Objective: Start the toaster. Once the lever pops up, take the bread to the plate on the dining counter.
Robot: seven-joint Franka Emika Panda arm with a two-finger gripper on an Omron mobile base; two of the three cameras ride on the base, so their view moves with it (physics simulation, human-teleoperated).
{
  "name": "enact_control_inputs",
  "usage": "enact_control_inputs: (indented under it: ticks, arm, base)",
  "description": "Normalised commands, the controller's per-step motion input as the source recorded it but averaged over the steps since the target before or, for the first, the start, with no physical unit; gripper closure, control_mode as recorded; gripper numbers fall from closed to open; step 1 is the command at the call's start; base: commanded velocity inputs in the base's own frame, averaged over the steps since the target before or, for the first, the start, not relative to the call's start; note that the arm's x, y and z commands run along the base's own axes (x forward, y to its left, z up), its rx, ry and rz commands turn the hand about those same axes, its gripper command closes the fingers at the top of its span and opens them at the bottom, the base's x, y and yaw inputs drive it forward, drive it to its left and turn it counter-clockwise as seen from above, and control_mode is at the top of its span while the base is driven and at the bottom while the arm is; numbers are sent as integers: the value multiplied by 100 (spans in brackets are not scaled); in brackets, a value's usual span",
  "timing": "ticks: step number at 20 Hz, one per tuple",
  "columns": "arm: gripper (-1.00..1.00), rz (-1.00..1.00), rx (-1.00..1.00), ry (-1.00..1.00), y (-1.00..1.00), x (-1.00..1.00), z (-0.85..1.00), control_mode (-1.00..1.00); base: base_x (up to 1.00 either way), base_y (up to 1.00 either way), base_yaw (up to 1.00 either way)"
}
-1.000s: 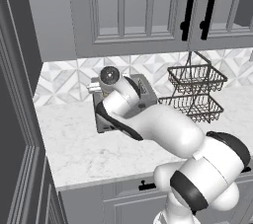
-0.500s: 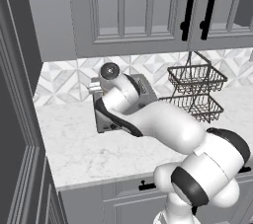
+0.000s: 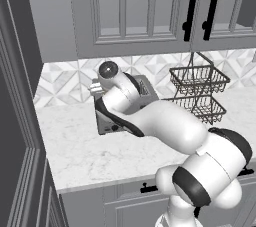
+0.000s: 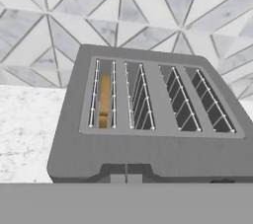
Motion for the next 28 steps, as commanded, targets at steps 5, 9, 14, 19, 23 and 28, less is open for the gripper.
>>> enact_control_inputs:
  ticks: [5,9,14,19,23,28]
  arm:
    - [100,0,-2,3,-21,0,0,-100]
    - [100,0,0,1,-19,0,0,-100]
    - [100,0,0,0,-4,6,0,-100]
    - [100,0,0,0,0,17,0,-100]
    - [100,0,-1,0,0,21,0,-100]
    - [100,0,-3,0,6,16,-6,-100]
  base:
    - [0,0,0]
    - [0,0,0]
    - [0,0,0]
    - [0,0,0]
    - [0,0,0]
    - [0,0,0]
